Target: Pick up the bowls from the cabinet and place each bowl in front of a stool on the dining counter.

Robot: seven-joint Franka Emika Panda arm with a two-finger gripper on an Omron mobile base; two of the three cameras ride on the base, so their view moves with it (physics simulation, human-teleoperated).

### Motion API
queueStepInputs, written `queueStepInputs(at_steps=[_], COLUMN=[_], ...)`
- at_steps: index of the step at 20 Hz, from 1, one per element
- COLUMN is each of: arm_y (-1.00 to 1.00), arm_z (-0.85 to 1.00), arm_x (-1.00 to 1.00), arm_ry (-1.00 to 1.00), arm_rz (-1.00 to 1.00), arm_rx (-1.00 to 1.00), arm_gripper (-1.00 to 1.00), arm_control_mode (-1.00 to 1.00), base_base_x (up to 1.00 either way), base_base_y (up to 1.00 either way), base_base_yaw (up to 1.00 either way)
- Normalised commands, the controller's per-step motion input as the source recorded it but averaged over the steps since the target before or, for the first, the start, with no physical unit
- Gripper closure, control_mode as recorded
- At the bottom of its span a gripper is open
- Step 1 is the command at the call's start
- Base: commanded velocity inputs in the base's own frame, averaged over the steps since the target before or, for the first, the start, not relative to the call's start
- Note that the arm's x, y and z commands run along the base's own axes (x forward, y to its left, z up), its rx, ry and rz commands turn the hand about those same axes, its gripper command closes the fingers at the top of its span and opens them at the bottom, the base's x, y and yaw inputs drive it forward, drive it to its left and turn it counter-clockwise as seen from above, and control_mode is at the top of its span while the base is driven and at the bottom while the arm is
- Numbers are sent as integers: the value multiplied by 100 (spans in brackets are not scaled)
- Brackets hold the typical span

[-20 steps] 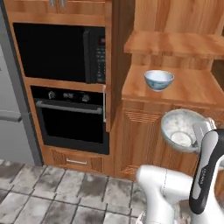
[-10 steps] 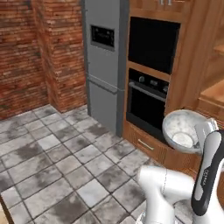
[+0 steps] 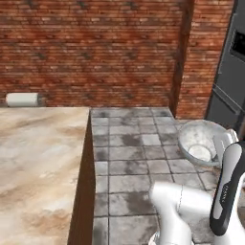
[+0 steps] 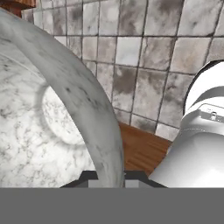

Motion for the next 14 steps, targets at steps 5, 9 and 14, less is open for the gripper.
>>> queueStepInputs(at_steps=[5,9,14], arm_y=[0,0,0], arm_z=[0,0,0], arm_x=[0,0,0], arm_ry=[0,0,0], arm_rz=[0,0,0], arm_rx=[0,0,0], arm_gripper=[100,100,100], arm_control_mode=[100,100,100], base_base_x=[6,83,100], base_base_y=[-5,-61,-79], base_base_yaw=[99,69,51])
